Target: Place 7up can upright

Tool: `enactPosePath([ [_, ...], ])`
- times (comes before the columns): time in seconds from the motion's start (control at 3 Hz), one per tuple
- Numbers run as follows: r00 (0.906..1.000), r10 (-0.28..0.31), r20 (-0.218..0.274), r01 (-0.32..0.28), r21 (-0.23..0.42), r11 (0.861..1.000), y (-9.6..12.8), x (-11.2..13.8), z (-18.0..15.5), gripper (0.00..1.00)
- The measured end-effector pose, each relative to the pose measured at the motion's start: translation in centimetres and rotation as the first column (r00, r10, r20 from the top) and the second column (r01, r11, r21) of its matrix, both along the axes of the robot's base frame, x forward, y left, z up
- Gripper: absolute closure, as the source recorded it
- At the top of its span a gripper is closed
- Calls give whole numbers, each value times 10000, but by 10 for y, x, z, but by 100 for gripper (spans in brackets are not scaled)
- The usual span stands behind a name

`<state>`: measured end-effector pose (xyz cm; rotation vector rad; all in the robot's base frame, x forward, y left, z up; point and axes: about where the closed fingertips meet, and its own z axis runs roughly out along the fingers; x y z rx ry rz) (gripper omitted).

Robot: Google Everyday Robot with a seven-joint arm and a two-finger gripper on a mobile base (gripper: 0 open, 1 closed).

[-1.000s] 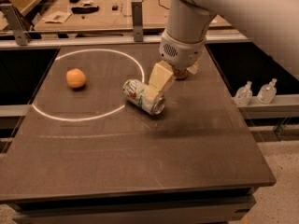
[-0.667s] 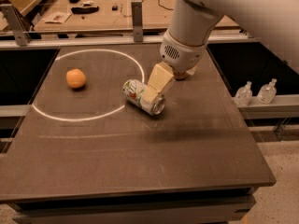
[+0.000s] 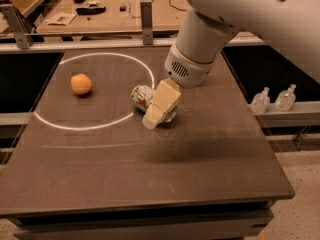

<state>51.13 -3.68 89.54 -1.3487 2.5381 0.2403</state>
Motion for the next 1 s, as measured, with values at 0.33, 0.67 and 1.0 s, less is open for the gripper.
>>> enactPosePath([
  [0.33, 9995, 287, 162, -289, 106, 9995, 12, -2, -3, 0],
  [0.67, 9984, 514, 224, -512, -92, 9986, 26, 0, -8, 0],
  [1.0, 9983, 525, 270, -511, -502, 9974, 36, 17, -16, 0],
])
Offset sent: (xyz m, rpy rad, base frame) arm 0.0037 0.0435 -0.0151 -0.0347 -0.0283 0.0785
